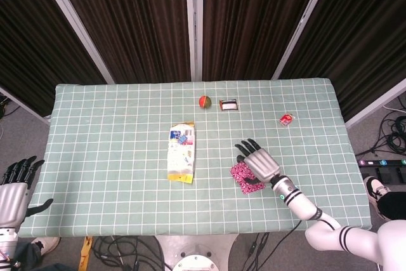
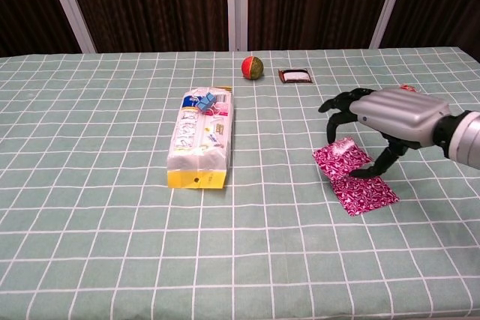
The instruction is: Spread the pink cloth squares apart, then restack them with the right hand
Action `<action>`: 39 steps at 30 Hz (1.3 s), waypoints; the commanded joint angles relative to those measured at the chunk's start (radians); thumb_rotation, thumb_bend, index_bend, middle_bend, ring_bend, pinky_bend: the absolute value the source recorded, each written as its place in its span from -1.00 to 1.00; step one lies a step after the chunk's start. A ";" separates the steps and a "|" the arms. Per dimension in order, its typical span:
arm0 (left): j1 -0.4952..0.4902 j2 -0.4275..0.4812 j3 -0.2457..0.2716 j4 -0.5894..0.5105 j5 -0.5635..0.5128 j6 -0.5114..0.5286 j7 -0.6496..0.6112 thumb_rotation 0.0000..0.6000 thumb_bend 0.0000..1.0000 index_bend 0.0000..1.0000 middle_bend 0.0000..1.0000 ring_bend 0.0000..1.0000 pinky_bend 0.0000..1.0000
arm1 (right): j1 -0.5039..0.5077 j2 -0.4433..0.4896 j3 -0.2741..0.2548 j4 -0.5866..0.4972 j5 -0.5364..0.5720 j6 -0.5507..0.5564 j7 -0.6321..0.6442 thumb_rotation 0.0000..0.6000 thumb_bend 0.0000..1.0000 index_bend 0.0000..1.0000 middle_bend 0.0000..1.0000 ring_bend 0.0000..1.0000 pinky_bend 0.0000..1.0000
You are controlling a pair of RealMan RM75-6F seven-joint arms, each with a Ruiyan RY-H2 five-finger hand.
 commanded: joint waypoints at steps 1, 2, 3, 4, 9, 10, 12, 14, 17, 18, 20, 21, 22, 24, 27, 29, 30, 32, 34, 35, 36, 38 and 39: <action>-0.001 -0.002 0.001 0.001 0.003 0.000 -0.001 1.00 -0.97 -0.61 -0.62 -0.80 -0.76 | -0.035 0.035 -0.029 -0.043 0.027 -0.009 -0.024 0.62 -0.72 -0.30 -0.85 -1.00 -1.00; -0.001 -0.002 0.002 0.002 0.004 0.000 -0.001 1.00 -0.96 -0.61 -0.62 -0.80 -0.76 | -0.039 0.035 -0.034 -0.044 0.028 -0.011 -0.025 0.61 -0.72 -0.30 -0.85 -1.00 -1.00; -0.001 -0.002 0.002 0.002 0.004 0.000 -0.001 1.00 -0.96 -0.61 -0.62 -0.80 -0.76 | -0.042 0.034 -0.037 -0.043 0.028 -0.013 -0.024 0.61 -0.72 -0.30 -0.85 -1.00 -1.00; 0.000 -0.001 0.002 0.001 0.005 0.001 -0.001 1.00 -0.96 -0.61 -0.62 -0.80 -0.76 | -0.044 0.032 -0.041 -0.040 0.027 -0.016 -0.023 0.60 -0.72 -0.30 -0.85 -1.00 -1.00; 0.004 0.000 0.005 -0.002 0.005 0.004 0.000 1.00 -0.97 -0.61 -0.62 -0.80 -0.76 | -0.048 0.018 -0.045 -0.016 0.022 -0.023 -0.017 0.62 -0.72 -0.32 -0.85 -1.00 -1.00; 0.004 0.001 0.005 -0.003 0.004 0.004 0.001 1.00 -0.97 -0.61 -0.62 -0.80 -0.76 | -0.047 0.014 -0.043 -0.011 0.021 -0.025 -0.013 0.62 -0.72 -0.33 -0.85 -1.00 -1.00; 0.004 0.002 0.005 -0.005 0.004 0.004 0.002 1.00 -0.97 -0.61 -0.62 -0.80 -0.76 | -0.046 0.011 -0.041 -0.005 0.020 -0.028 -0.009 0.61 -0.72 -0.33 -0.85 -1.00 -1.00; 0.005 0.003 0.005 -0.007 0.003 0.005 0.002 1.00 -0.96 -0.61 -0.62 -0.80 -0.76 | -0.047 0.007 -0.041 -0.002 0.017 -0.029 -0.007 0.59 -0.72 -0.33 -0.85 -1.00 -1.00; 0.005 0.004 0.006 -0.008 0.002 0.003 0.003 1.00 -0.96 -0.61 -0.62 -0.80 -0.76 | -0.050 0.006 -0.042 -0.001 0.016 -0.030 -0.007 0.55 -0.72 -0.33 -0.85 -1.00 -1.00; 0.005 0.003 0.006 -0.007 0.003 0.003 0.003 1.00 -0.96 -0.61 -0.62 -0.80 -0.76 | -0.052 0.006 -0.042 -0.002 0.016 -0.029 -0.009 0.54 -0.72 -0.33 -0.85 -1.00 -1.00; 0.004 0.003 0.005 -0.007 0.004 0.002 0.003 1.00 -0.96 -0.61 -0.62 -0.80 -0.76 | -0.057 0.007 -0.043 -0.006 0.019 -0.027 -0.013 0.50 -0.72 -0.33 -0.85 -1.00 -1.00; 0.003 0.003 0.005 -0.007 0.004 0.002 0.003 1.00 -0.97 -0.61 -0.62 -0.80 -0.76 | -0.059 0.007 -0.043 -0.007 0.021 -0.026 -0.016 0.49 -0.72 -0.33 -0.85 -1.00 -1.00; 0.003 0.003 0.005 -0.006 0.004 0.001 0.002 1.00 -0.97 -0.61 -0.62 -0.80 -0.76 | -0.062 0.008 -0.043 -0.009 0.024 -0.026 -0.018 0.47 -0.72 -0.34 -0.85 -1.00 -1.00; 0.002 0.002 0.005 -0.004 0.004 0.000 0.002 1.00 -0.97 -0.61 -0.62 -0.80 -0.76 | -0.065 0.008 -0.043 -0.009 0.028 -0.028 -0.020 0.45 -0.72 -0.34 -0.85 -1.00 -1.00; 0.001 0.001 0.004 -0.002 0.005 0.000 0.001 1.00 -0.97 -0.61 -0.62 -0.80 -0.76 | -0.066 0.005 -0.042 -0.007 0.032 -0.035 -0.021 0.44 -0.72 -0.35 -0.85 -1.00 -1.00; 0.002 0.001 0.004 -0.001 0.004 0.000 -0.001 1.00 -0.97 -0.61 -0.62 -0.80 -0.76 | -0.066 0.003 -0.042 -0.004 0.031 -0.037 -0.023 0.44 -0.72 -0.36 -0.85 -1.00 -1.00; 0.002 0.001 0.004 -0.001 0.003 0.001 -0.001 1.00 -0.97 -0.61 -0.62 -0.80 -0.76 | -0.066 0.002 -0.042 -0.003 0.030 -0.037 -0.023 0.45 -0.72 -0.37 -0.85 -1.00 -1.00; 0.003 0.000 0.005 0.000 0.002 0.001 -0.003 1.00 -0.97 -0.61 -0.62 -0.80 -0.76 | -0.065 0.001 -0.041 -0.002 0.027 -0.038 -0.025 0.44 -0.72 -0.40 -0.85 -1.00 -1.00; 0.004 0.000 0.005 0.001 0.003 0.001 -0.004 1.00 -0.97 -0.61 -0.62 -0.80 -0.76 | -0.067 0.002 -0.042 -0.003 0.023 -0.035 -0.024 0.44 -0.72 -0.43 -0.85 -1.00 -1.00; 0.004 0.000 0.005 0.001 0.002 0.001 -0.004 1.00 -0.97 -0.61 -0.62 -0.80 -0.76 | -0.068 0.005 -0.041 -0.005 0.022 -0.032 -0.022 0.44 -0.72 -0.44 -0.85 -1.00 -1.00; 0.004 -0.001 0.005 0.001 0.002 0.001 -0.004 1.00 -0.97 -0.61 -0.62 -0.80 -0.76 | -0.069 0.009 -0.039 -0.009 0.019 -0.025 -0.020 0.44 -0.72 -0.46 -0.85 -1.00 -1.00; 0.004 0.000 0.005 0.002 0.003 0.001 -0.005 1.00 -0.96 -0.61 -0.62 -0.80 -0.76 | -0.077 0.029 -0.030 -0.028 0.014 0.003 -0.009 0.44 -0.72 -0.47 -0.85 -1.00 -1.00; 0.003 0.000 0.004 0.002 0.003 0.001 -0.005 1.00 -0.97 -0.61 -0.62 -0.80 -0.76 | -0.082 0.042 -0.024 -0.039 0.012 0.020 -0.002 0.44 -0.72 -0.48 -0.85 -1.00 -1.00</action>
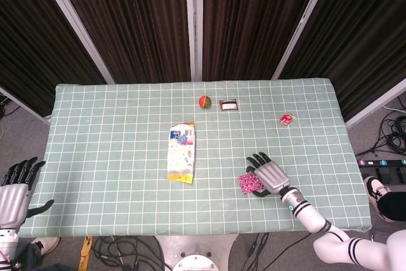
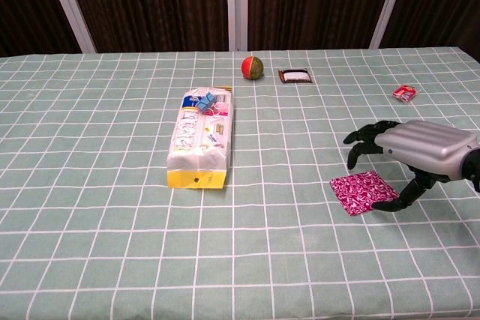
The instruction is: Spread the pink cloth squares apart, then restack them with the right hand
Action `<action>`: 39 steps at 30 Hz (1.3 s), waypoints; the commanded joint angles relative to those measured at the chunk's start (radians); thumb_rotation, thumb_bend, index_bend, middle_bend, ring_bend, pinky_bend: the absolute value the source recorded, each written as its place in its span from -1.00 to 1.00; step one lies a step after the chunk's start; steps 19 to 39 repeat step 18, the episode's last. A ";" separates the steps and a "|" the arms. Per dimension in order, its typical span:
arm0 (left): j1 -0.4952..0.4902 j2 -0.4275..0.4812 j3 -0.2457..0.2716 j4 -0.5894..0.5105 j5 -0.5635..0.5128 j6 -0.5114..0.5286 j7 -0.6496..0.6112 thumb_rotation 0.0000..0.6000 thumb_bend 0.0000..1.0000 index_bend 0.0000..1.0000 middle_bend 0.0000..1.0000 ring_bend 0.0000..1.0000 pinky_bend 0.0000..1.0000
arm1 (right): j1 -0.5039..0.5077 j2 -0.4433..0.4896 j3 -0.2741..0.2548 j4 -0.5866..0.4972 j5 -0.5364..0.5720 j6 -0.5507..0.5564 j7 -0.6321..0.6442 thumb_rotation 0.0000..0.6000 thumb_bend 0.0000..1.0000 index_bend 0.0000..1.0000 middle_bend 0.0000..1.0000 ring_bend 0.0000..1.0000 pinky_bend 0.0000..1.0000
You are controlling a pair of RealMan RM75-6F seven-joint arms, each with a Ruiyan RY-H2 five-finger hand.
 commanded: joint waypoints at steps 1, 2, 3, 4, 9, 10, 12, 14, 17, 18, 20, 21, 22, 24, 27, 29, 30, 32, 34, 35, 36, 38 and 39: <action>-0.002 0.000 -0.001 0.000 0.001 0.000 0.000 1.00 -0.97 -0.61 -0.62 -0.80 -0.76 | -0.020 0.046 0.021 -0.041 -0.005 0.060 0.023 0.43 -0.72 -0.49 -0.85 -1.00 -1.00; -0.002 0.000 -0.002 0.000 0.002 0.000 -0.001 1.00 -0.97 -0.61 -0.62 -0.80 -0.76 | -0.029 0.063 0.029 -0.055 -0.003 0.082 0.030 0.44 -0.72 -0.49 -0.85 -1.00 -1.00; -0.003 0.000 -0.003 0.000 0.002 0.001 -0.001 1.00 -0.97 -0.61 -0.62 -0.80 -0.76 | -0.040 0.081 0.036 -0.070 0.002 0.104 0.037 0.46 -0.72 -0.50 -0.85 -1.00 -1.00; -0.003 -0.001 -0.004 0.000 0.003 0.002 -0.002 1.00 -0.97 -0.61 -0.62 -0.80 -0.76 | -0.058 0.106 0.046 -0.090 0.011 0.136 0.045 0.51 -0.72 -0.51 -0.85 -1.00 -1.00; -0.009 -0.006 -0.008 0.003 0.000 -0.004 0.000 1.00 -0.97 -0.61 -0.62 -0.80 -0.76 | -0.151 0.205 0.063 -0.163 0.041 0.274 0.078 0.87 -0.72 -0.52 -0.85 -1.00 -1.00; -0.010 -0.009 -0.010 0.003 0.000 -0.004 0.000 1.00 -0.97 -0.61 -0.62 -0.80 -0.76 | -0.179 0.227 0.062 -0.179 0.043 0.310 0.094 0.91 -0.72 -0.52 -0.86 -1.00 -1.00; -0.013 -0.012 -0.013 0.004 0.000 -0.005 -0.001 1.00 -0.97 -0.61 -0.62 -0.80 -0.76 | -0.221 0.257 0.055 -0.199 0.039 0.365 0.121 0.94 -0.73 -0.53 -0.86 -1.00 -1.00; -0.018 -0.016 -0.017 0.005 0.000 -0.006 0.001 1.00 -0.97 -0.61 -0.62 -0.80 -0.76 | -0.272 0.288 0.043 -0.220 0.026 0.430 0.152 0.94 -0.72 -0.54 -0.87 -1.00 -1.00; -0.026 -0.023 -0.025 0.003 0.001 -0.008 0.004 1.00 -0.96 -0.61 -0.62 -0.80 -0.76 | -0.338 0.323 0.023 -0.248 -0.005 0.519 0.197 0.94 -0.71 -0.55 -0.88 -1.00 -1.00; -0.029 -0.025 -0.027 0.001 0.001 -0.008 0.004 1.00 -0.96 -0.61 -0.62 -0.80 -0.76 | -0.354 0.332 0.018 -0.257 -0.013 0.541 0.207 0.94 -0.71 -0.55 -0.88 -1.00 -1.00; -0.029 -0.025 -0.027 0.001 0.001 -0.008 0.004 1.00 -0.96 -0.61 -0.62 -0.80 -0.76 | -0.354 0.332 0.018 -0.257 -0.013 0.541 0.207 0.94 -0.71 -0.55 -0.88 -1.00 -1.00; -0.029 -0.025 -0.027 0.001 0.001 -0.008 0.004 1.00 -0.96 -0.61 -0.62 -0.80 -0.76 | -0.354 0.332 0.018 -0.257 -0.013 0.541 0.207 0.94 -0.71 -0.55 -0.88 -1.00 -1.00; -0.029 -0.025 -0.027 0.001 0.001 -0.008 0.004 1.00 -0.96 -0.61 -0.62 -0.80 -0.76 | -0.354 0.332 0.018 -0.257 -0.013 0.541 0.207 0.94 -0.71 -0.55 -0.88 -1.00 -1.00; -0.029 -0.025 -0.027 0.001 0.001 -0.008 0.004 1.00 -0.96 -0.61 -0.62 -0.80 -0.76 | -0.354 0.332 0.018 -0.257 -0.013 0.541 0.207 0.94 -0.71 -0.55 -0.88 -1.00 -1.00; -0.029 -0.025 -0.027 0.001 0.001 -0.008 0.004 1.00 -0.96 -0.61 -0.62 -0.80 -0.76 | -0.354 0.332 0.018 -0.257 -0.013 0.541 0.207 0.94 -0.71 -0.55 -0.88 -1.00 -1.00; -0.029 -0.025 -0.027 0.001 0.001 -0.008 0.004 1.00 -0.96 -0.61 -0.62 -0.80 -0.76 | -0.354 0.332 0.018 -0.257 -0.013 0.541 0.207 0.94 -0.71 -0.55 -0.88 -1.00 -1.00; -0.029 -0.025 -0.027 0.001 0.001 -0.008 0.004 1.00 -0.96 -0.61 -0.62 -0.80 -0.76 | -0.354 0.332 0.018 -0.257 -0.013 0.541 0.207 0.94 -0.71 -0.55 -0.88 -1.00 -1.00; -0.029 -0.025 -0.027 0.001 0.001 -0.008 0.004 1.00 -0.96 -0.61 -0.62 -0.80 -0.76 | -0.354 0.332 0.018 -0.257 -0.013 0.541 0.207 0.94 -0.71 -0.55 -0.88 -1.00 -1.00; -0.029 -0.025 -0.027 0.001 0.001 -0.008 0.004 1.00 -0.96 -0.61 -0.62 -0.80 -0.76 | -0.354 0.332 0.018 -0.257 -0.013 0.541 0.207 0.94 -0.71 -0.55 -0.88 -1.00 -1.00; -0.029 -0.025 -0.027 0.001 0.001 -0.008 0.004 1.00 -0.96 -0.61 -0.62 -0.80 -0.76 | -0.354 0.332 0.018 -0.257 -0.013 0.541 0.207 0.94 -0.71 -0.55 -0.88 -1.00 -1.00; -0.029 -0.025 -0.027 0.001 0.001 -0.008 0.004 1.00 -0.96 -0.61 -0.62 -0.80 -0.76 | -0.354 0.332 0.018 -0.257 -0.013 0.541 0.207 0.94 -0.71 -0.55 -0.88 -1.00 -1.00; -0.029 -0.025 -0.027 0.001 0.001 -0.008 0.004 1.00 -0.96 -0.61 -0.62 -0.80 -0.76 | -0.354 0.332 0.018 -0.257 -0.013 0.541 0.207 0.94 -0.71 -0.55 -0.88 -1.00 -1.00; -0.029 -0.025 -0.027 0.001 0.001 -0.008 0.004 1.00 -0.96 -0.61 -0.62 -0.80 -0.76 | -0.354 0.332 0.018 -0.257 -0.013 0.541 0.207 0.94 -0.71 -0.55 -0.88 -1.00 -1.00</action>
